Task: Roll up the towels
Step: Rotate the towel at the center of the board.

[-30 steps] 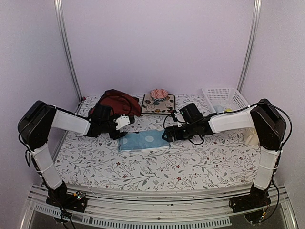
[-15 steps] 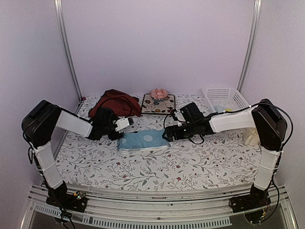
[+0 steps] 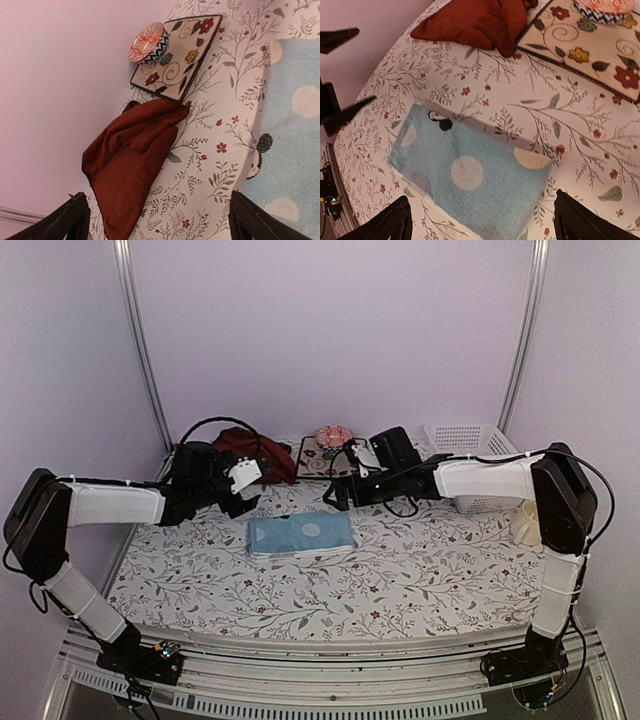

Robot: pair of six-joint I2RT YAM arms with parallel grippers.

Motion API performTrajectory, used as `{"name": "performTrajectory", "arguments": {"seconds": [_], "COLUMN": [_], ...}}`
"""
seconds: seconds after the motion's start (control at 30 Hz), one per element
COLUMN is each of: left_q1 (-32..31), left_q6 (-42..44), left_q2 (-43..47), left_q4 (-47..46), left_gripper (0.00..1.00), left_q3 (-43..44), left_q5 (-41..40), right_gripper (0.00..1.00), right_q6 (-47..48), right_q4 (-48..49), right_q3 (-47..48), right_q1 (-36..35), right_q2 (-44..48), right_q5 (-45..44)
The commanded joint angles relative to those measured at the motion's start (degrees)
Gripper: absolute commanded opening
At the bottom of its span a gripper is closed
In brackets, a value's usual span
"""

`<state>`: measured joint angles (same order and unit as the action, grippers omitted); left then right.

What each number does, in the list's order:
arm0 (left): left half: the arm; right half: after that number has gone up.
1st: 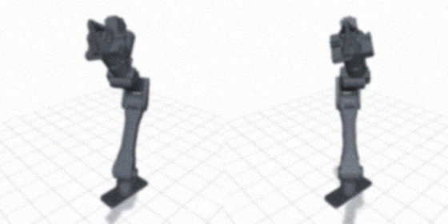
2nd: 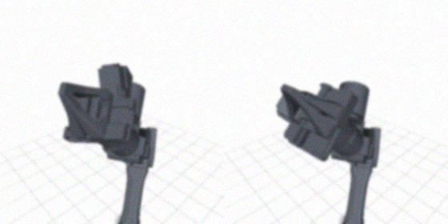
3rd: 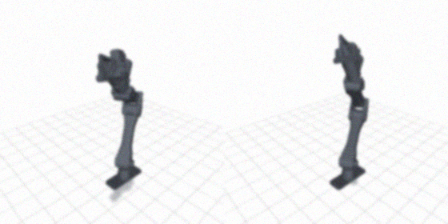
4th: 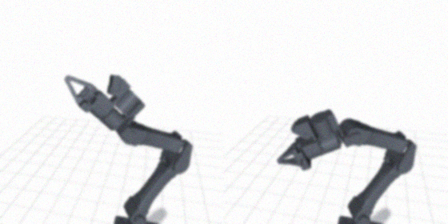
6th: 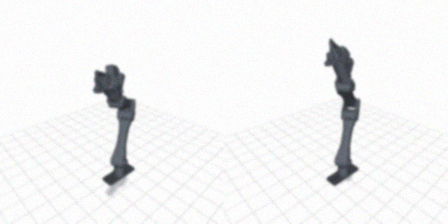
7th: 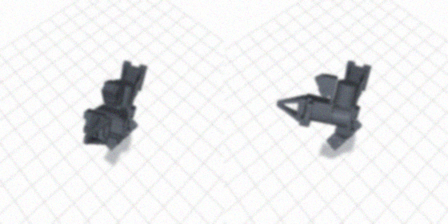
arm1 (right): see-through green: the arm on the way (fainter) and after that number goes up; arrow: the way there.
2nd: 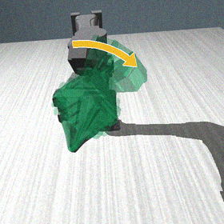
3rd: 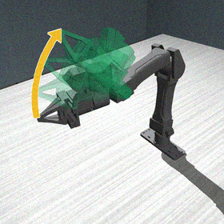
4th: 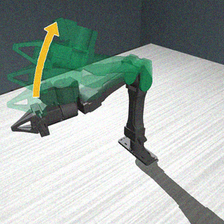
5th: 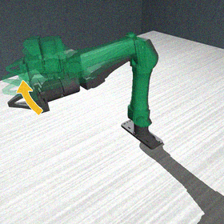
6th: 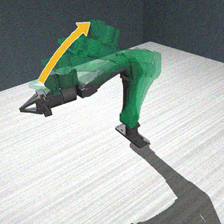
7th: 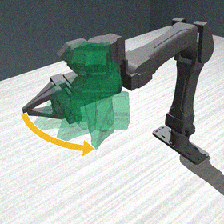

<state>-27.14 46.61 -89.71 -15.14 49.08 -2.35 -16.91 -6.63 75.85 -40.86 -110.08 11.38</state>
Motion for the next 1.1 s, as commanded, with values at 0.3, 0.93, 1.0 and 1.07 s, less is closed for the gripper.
{"name": "performTrajectory", "arguments": {"seconds": [0.3, 0.93, 1.0, 1.07], "left_q1": [-3.79, -3.98, -3.81, -3.57], "left_q6": [-1.91, 2.47, 2.21, 2.0], "left_q2": [-6.5, -10.21, -9.25, -8.24], "left_q4": [-1.78, -2.44, -2.44, -1.57], "left_gripper": [0.97, 0.97, 0.97, 0.97], "left_q3": [-7.38, -5.38, -3.82, -1.98], "left_q5": [-3.4, -9.91, -9.38, -8.29], "right_gripper": [0.99, 0.99, 0.99, 0.99], "right_q6": [3.28, 1.02, 0.34, -0.17], "right_q4": [-5.76, -5.36, -5.18, -4.66], "right_q3": [24.02, 18.86, 17.07, 14.99], "right_q1": [-0.38, 0.8, 1.18, 1.45], "right_q2": [-19.25, -21.99, -21.69, -21.03], "right_q5": [8.99, 5.6, 5.06, 4.61]}}
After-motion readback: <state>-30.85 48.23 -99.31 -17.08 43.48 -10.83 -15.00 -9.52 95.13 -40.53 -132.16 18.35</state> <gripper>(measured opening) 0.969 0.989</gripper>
